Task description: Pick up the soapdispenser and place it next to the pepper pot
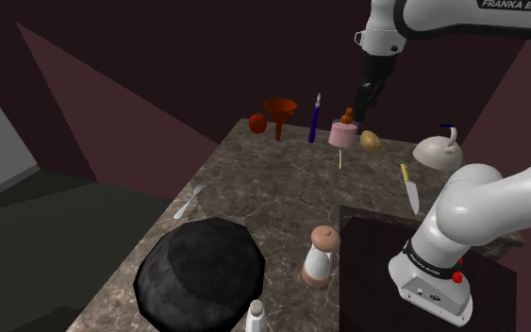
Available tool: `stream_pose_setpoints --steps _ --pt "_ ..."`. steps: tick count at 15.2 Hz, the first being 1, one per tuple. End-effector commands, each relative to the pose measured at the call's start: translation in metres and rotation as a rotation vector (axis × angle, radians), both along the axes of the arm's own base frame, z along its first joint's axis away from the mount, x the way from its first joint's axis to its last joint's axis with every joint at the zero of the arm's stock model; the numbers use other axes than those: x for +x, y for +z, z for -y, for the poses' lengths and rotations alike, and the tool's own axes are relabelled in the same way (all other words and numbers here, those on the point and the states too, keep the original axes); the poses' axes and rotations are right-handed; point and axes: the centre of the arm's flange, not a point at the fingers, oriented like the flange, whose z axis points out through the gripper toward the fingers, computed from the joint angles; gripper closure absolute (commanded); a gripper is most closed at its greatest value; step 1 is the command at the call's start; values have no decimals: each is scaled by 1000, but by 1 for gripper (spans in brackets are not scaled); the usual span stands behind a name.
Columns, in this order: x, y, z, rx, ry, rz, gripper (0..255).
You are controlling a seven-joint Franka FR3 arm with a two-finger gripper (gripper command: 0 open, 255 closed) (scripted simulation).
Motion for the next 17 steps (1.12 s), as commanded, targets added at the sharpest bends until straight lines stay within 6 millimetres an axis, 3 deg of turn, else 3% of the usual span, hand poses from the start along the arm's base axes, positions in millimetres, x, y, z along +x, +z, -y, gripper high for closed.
stream_pose_setpoints --steps 1,17 --pt "0 0 0 0 0 0 0" --pt "61 -88 187 30 37 2 0"
